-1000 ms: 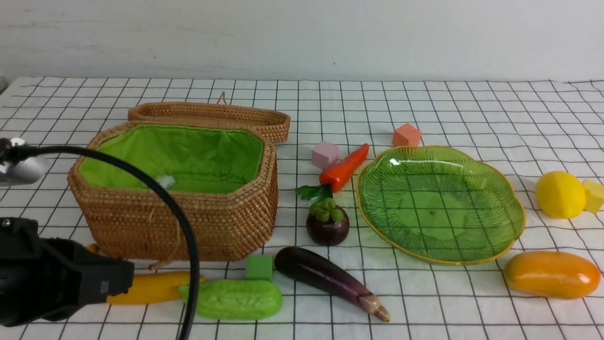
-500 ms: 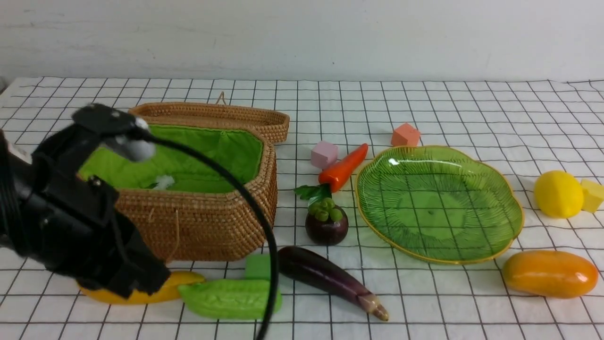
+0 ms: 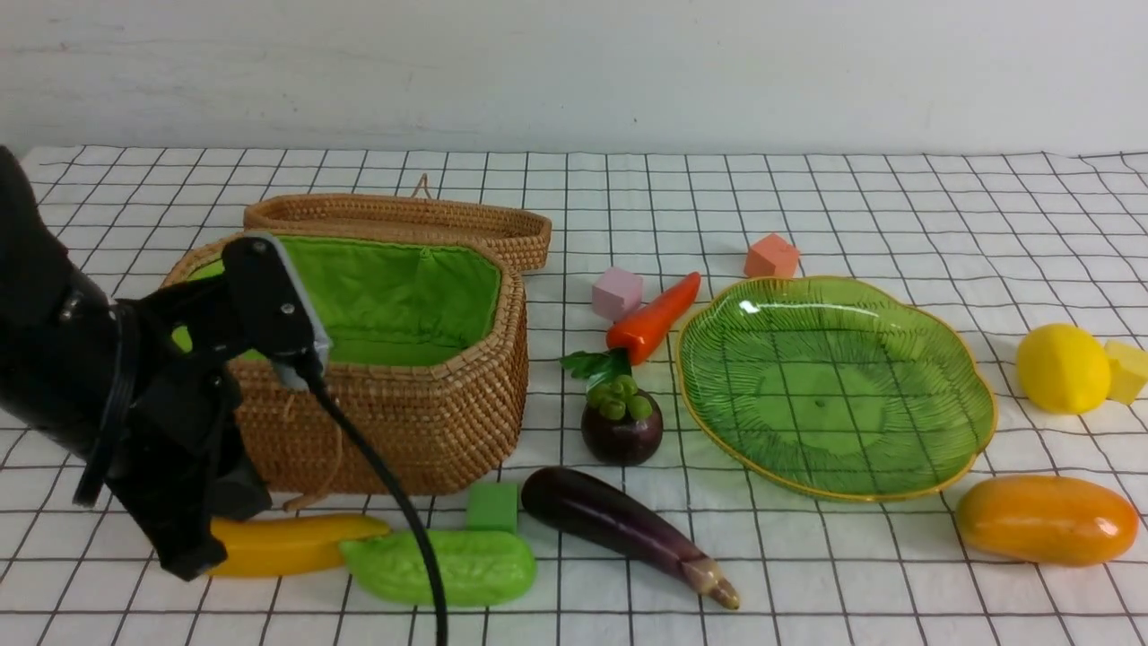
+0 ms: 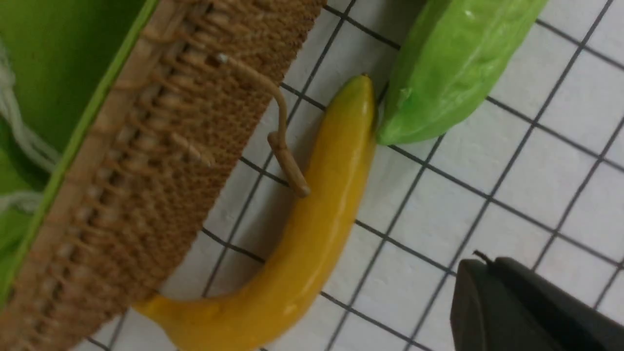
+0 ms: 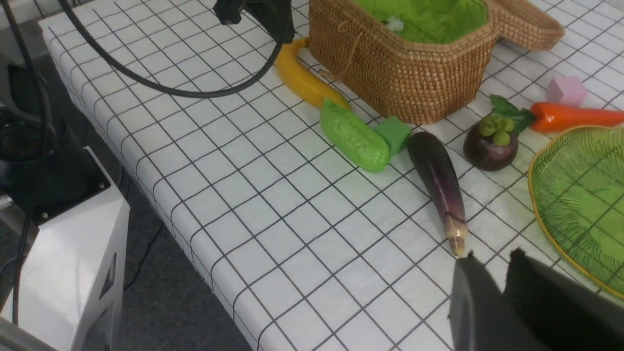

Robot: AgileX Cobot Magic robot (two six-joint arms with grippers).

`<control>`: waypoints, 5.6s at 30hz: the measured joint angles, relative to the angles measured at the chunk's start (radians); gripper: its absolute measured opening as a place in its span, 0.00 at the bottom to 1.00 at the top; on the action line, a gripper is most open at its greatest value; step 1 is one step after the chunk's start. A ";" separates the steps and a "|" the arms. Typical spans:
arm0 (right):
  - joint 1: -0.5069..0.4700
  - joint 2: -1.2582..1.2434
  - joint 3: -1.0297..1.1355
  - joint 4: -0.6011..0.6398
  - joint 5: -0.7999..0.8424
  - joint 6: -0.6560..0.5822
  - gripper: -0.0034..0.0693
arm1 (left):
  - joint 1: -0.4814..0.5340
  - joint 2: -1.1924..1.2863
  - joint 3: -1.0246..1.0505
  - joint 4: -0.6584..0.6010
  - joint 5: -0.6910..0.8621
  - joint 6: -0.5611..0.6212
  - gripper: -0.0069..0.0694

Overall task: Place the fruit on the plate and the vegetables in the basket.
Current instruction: Use the left arm to grab a banana and put it into the right plate, then take a chayote with your left arm and place it on the basket on the left.

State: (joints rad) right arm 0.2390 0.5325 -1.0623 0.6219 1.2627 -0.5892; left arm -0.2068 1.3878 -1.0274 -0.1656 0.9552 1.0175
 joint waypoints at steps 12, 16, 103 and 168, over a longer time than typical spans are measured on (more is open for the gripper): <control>0.001 -0.015 0.020 0.000 0.000 0.000 0.23 | 0.000 0.168 0.027 0.094 -0.094 0.073 0.61; 0.001 -0.015 0.020 0.000 0.000 0.000 0.24 | 0.000 0.210 0.055 0.116 -0.157 0.093 0.70; 0.005 -0.016 0.020 -0.409 -0.046 0.562 0.29 | -0.529 0.874 -1.268 -0.145 0.131 -0.510 0.77; 0.005 -0.016 0.020 0.014 -0.242 0.146 0.32 | -0.319 -0.048 -0.062 0.596 -0.211 -0.631 0.64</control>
State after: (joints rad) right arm 0.2439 0.5167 -1.0424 0.6363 1.0210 -0.4430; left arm -0.5257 1.3402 -1.0899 0.4300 0.7446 0.3860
